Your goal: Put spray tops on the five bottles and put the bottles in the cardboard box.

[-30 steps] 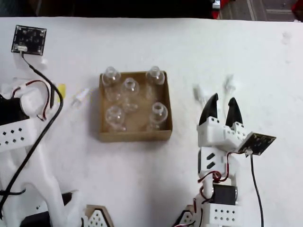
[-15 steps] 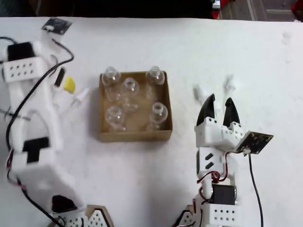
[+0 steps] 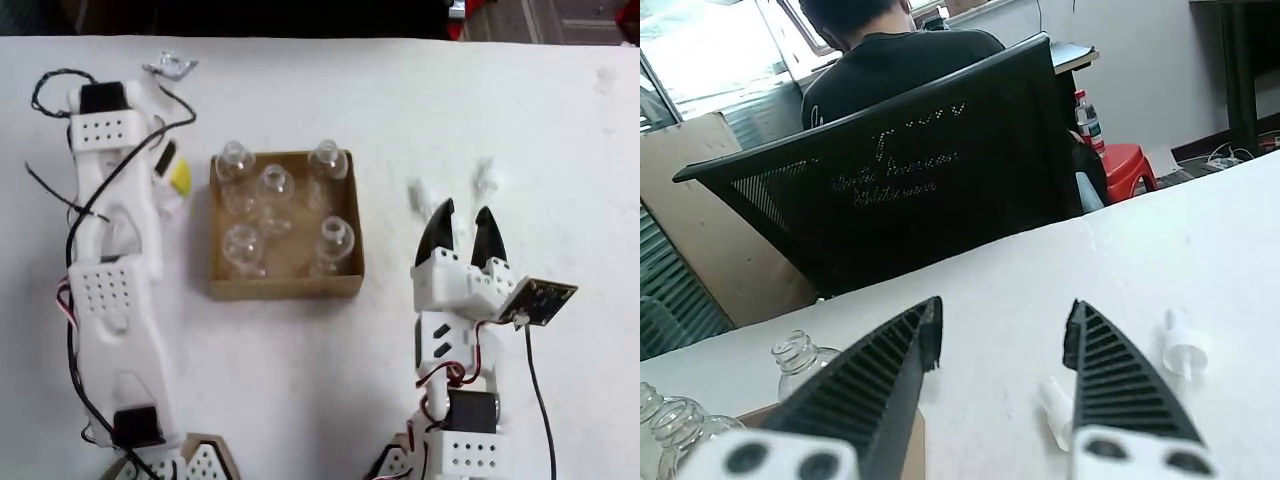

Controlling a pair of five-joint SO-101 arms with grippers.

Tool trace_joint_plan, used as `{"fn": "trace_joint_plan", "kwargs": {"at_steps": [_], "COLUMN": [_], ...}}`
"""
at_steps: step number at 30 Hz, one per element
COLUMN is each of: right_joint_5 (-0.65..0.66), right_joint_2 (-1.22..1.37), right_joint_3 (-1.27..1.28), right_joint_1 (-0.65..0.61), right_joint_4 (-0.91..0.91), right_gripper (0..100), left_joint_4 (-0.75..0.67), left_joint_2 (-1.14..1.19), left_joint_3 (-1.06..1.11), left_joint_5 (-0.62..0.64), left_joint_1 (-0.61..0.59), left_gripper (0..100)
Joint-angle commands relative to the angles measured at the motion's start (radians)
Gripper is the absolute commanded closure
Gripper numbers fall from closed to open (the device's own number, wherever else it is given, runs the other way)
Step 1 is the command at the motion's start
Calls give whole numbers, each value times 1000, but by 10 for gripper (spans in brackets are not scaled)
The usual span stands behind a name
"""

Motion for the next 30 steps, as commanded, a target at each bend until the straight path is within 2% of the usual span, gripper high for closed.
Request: {"fn": "trace_joint_plan", "kwargs": {"at_steps": [1, 4, 9, 30], "right_joint_5": [14, 14, 14, 14], "right_joint_2": [-2, -2, -2, -2], "right_joint_3": [9, 9, 9, 9], "right_joint_1": [-2, -2, -2, -2], "right_joint_4": [4, 4, 4, 5], "right_gripper": [819, 819, 819, 819], "left_joint_4": [9, 9, -17, -75], "left_joint_2": [53, 91, 128, 174], "left_joint_3": [-69, -69, -69, -69], "left_joint_5": [8, 3, -77, -75], "left_joint_1": [16, 25, 25, 42], "left_gripper": [824, 830, 827, 827]}}
